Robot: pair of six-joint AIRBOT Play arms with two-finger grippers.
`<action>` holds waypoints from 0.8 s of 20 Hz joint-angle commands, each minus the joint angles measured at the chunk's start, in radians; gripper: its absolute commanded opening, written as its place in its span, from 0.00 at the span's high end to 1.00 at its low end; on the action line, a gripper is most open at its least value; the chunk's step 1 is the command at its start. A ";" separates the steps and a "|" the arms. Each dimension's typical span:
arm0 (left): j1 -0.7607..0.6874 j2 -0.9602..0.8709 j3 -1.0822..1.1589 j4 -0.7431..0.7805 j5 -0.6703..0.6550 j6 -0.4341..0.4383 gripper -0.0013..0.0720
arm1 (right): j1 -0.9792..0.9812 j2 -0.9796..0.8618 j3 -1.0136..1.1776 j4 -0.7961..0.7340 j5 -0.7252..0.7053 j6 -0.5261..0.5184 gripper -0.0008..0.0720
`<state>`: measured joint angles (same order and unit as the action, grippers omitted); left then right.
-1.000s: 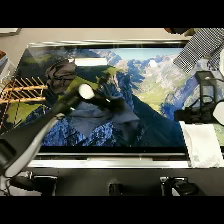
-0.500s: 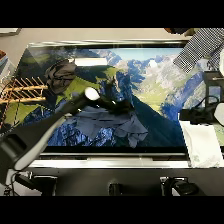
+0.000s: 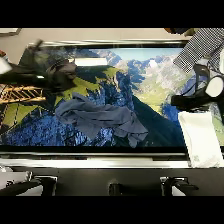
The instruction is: Fold the clothes and pants, and hang the long-sleeved shirts on hangers.
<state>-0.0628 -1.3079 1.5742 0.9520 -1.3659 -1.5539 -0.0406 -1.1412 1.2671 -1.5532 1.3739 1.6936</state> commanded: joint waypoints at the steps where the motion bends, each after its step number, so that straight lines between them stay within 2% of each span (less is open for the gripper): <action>1: 0.166 0.140 -0.002 0.100 -0.077 0.002 0.38 | -0.202 -0.036 -0.108 0.316 -0.067 -0.294 0.78; 2: 0.195 0.155 -0.002 0.100 -0.077 0.002 0.38 | -0.253 -0.036 -0.186 0.423 -0.095 -0.337 0.71; 4: 0.229 0.164 -0.002 0.100 -0.077 0.002 0.38 | -0.307 -0.043 -0.377 0.586 -0.153 -0.355 0.26; 8: 0.229 0.153 -0.002 0.099 -0.077 0.002 0.38 | -0.309 -0.071 -0.590 0.743 -0.287 -0.359 0.24; 10: 0.229 0.151 -0.002 0.099 -0.076 0.001 0.38 | -0.309 -0.072 -0.637 0.843 -0.333 -0.437 0.24; 16: 0.229 0.144 -0.002 0.099 -0.074 -0.017 0.38 | -0.271 -0.164 -0.678 0.981 -0.376 -0.529 0.24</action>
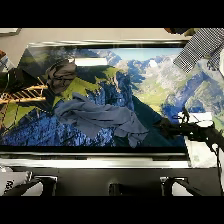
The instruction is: Fold the clothes and pants, and hang the long-sleeved shirts on hangers.
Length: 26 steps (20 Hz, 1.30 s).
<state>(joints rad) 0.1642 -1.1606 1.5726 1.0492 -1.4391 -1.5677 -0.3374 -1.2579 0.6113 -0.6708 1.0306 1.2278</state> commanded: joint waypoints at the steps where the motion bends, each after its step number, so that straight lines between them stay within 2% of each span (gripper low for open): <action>1: 0.002 -0.006 0.000 0.002 -0.001 -0.003 0.38 | 0.063 -0.068 -0.023 0.104 -0.049 -0.066 0.24; 4: 0.002 -0.008 0.000 0.002 -0.001 -0.002 0.38 | 0.174 -0.111 -0.023 0.102 -0.095 -0.054 0.24; 5: 0.002 -0.008 0.000 0.002 -0.001 -0.003 0.38 | 0.196 -0.114 -0.023 0.105 -0.109 -0.042 0.27; 7: 0.005 -0.010 0.000 0.015 -0.001 -0.003 0.38 | 0.231 -0.114 -0.023 0.113 -0.121 -0.043 0.50; 8: 0.005 -0.013 -0.002 0.048 -0.010 -0.008 0.27 | 0.230 -0.114 -0.023 0.113 -0.110 -0.046 0.66; 9: 0.005 -0.015 -0.017 0.106 -0.019 -0.038 0.23 | 0.227 -0.112 -0.023 0.112 -0.104 -0.047 0.89; 10: 0.005 -0.014 -0.051 0.152 -0.019 -0.030 0.23 | 0.227 -0.103 -0.023 0.110 -0.107 -0.052 0.94; 13: 0.052 -0.012 -0.269 0.144 0.005 0.086 0.23 | 0.227 -0.040 -0.022 0.110 -0.115 -0.053 0.94; 15: 0.093 -0.012 -0.472 0.095 0.133 0.124 0.23 | 0.227 0.006 -0.022 0.109 -0.090 -0.052 0.94; 18: 0.106 -0.017 -0.705 -0.082 0.320 0.209 0.23 | 0.227 0.051 -0.022 0.099 -0.061 -0.027 0.94; 21: 0.064 -0.050 -0.816 -0.142 0.425 0.211 0.23 | 0.227 0.063 -0.022 0.098 -0.043 -0.013 0.94; 26: -0.063 -0.136 -0.830 -0.171 0.606 0.207 0.23 | 0.227 0.063 -0.022 0.098 -0.042 -0.011 0.94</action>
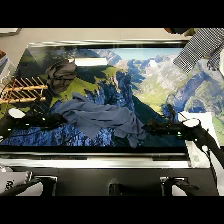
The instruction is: Fold the clothes and pants, and hang the long-sleeved shirts on hangers.
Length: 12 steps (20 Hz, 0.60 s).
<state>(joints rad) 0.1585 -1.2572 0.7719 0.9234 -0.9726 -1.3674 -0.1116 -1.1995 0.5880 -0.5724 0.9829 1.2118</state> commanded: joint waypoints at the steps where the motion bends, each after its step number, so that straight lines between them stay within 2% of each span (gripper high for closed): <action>1: -0.079 -0.056 -0.029 -0.084 0.187 0.007 0.23 | 0.001 0.004 0.001 0.000 0.007 0.009 0.94; 3: -0.114 -0.090 -0.023 -0.140 0.250 0.007 0.23 | 0.001 0.005 0.001 0.000 0.011 0.019 0.94; 4: -0.129 -0.109 -0.018 -0.167 0.260 0.007 0.27 | 0.001 0.010 0.001 0.000 0.010 0.019 0.94; 5: -0.140 -0.126 -0.007 -0.189 0.256 0.007 0.54 | 0.001 0.018 0.001 0.000 0.005 0.019 0.94; 6: -0.143 -0.129 0.007 -0.199 0.245 0.010 0.96 | 0.001 0.032 0.001 0.000 0.001 0.023 0.94; 9: -0.120 -0.055 0.106 -0.223 0.209 0.013 0.97 | 0.001 0.118 0.061 -0.067 -0.024 0.048 0.95; 12: -0.046 0.129 0.263 -0.179 0.199 0.018 0.97 | 0.001 0.236 0.274 -0.304 -0.043 0.170 0.95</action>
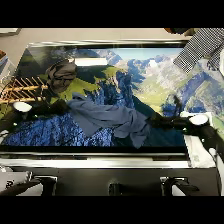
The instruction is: Fold the clothes and pants, and hang the long-sleeved shirts on hangers.
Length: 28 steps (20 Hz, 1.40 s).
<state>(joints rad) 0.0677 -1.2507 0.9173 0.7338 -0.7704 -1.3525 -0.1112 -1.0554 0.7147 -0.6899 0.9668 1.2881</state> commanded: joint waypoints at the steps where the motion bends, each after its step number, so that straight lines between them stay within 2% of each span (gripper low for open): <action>1: 0.076 0.190 0.174 0.011 0.001 0.003 0.97 | 0.000 0.132 0.245 -0.278 -0.027 0.128 0.95; 4: 0.173 0.396 0.362 0.011 0.005 -0.001 0.97 | 0.001 0.244 0.525 -0.458 -0.012 0.173 0.95; 6: 0.231 0.512 0.464 0.011 0.004 -0.002 0.97 | 0.001 0.311 0.664 -0.515 0.004 0.193 0.95; 8: 0.288 0.614 0.536 0.011 0.004 -0.046 0.97 | 0.000 0.378 0.757 -0.537 0.029 0.205 0.95; 13: 0.342 0.753 0.556 0.011 0.000 -0.177 0.96 | 0.001 0.510 0.794 -0.533 0.084 0.259 0.95; 16: 0.342 0.758 0.553 0.011 -0.001 -0.202 0.97 | 0.001 0.518 0.794 -0.518 0.135 0.389 0.95; 18: 0.342 0.716 0.552 0.011 -0.045 -0.211 0.97 | 0.001 0.472 0.789 -0.487 0.229 0.486 0.95; 20: 0.342 0.623 0.552 0.011 -0.167 -0.189 0.97 | 0.004 0.382 0.751 -0.465 0.343 0.586 0.95; 21: 0.338 0.552 0.552 0.011 -0.225 -0.174 0.96 | 0.004 0.328 0.717 -0.446 0.382 0.616 0.94; 23: 0.300 0.388 0.545 0.012 -0.277 -0.133 0.97 | 0.004 0.206 0.606 -0.415 0.386 0.605 0.94; 25: 0.227 0.202 0.531 0.035 -0.273 -0.084 0.96 | 0.004 0.074 0.470 -0.391 0.309 0.603 0.94; 28: 0.087 -0.137 0.531 0.089 -0.211 -0.068 0.97 | 0.004 -0.146 0.297 -0.315 0.038 0.562 0.94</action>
<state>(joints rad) 0.2550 -1.1229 1.4521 0.7849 -0.9977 -1.4544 -0.1081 -1.0180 1.1584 -1.0798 1.1946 1.8614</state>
